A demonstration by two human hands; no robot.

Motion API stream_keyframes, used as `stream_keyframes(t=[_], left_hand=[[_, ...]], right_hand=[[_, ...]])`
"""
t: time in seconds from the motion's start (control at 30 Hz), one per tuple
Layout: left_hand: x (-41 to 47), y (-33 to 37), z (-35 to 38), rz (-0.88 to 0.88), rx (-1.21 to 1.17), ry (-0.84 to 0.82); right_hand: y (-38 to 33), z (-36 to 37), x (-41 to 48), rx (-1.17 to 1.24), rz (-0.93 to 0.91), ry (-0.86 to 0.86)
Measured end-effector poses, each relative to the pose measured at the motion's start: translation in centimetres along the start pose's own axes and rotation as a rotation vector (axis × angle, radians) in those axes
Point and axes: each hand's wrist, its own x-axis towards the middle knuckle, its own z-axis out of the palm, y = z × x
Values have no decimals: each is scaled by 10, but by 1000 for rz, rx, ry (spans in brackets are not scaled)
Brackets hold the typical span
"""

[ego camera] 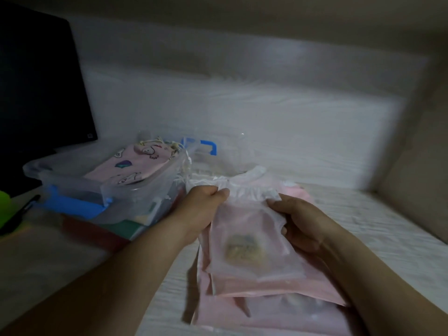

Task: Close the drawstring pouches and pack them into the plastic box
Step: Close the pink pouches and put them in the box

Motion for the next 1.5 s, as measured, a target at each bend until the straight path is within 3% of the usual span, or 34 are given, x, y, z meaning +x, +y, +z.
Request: stream_keyframes(t=[0.17,0.27,0.6,0.8,0.93,1.07,1.17,1.33,1.5], left_hand=[[-4,4,-2,-27,-54,-126],[-7,11,0,-72,-199,-176],[-4,12,4,-30,-291,-36],[-3,16,3,-226,-631,-63],[-6,17,2,-246,-742,-92],[-7,16,2,-221,-806,-99],[-5,19,1,-182,-917,-32],[-3,21,3,-158,-787,69],[-15,19,17,60,-245,-48]], right_hand=[[2,9,-2,16,-130,58],[6,3,0,-59,-92,43],[8,5,3,-105,-80,73],[-3,8,-2,185,-29,105],[-5,9,-6,386,8,35],[-5,12,-6,486,-18,76],[-5,7,-1,433,-27,164],[-5,11,-1,387,-20,277],[-11,14,-8,139,-170,279]])
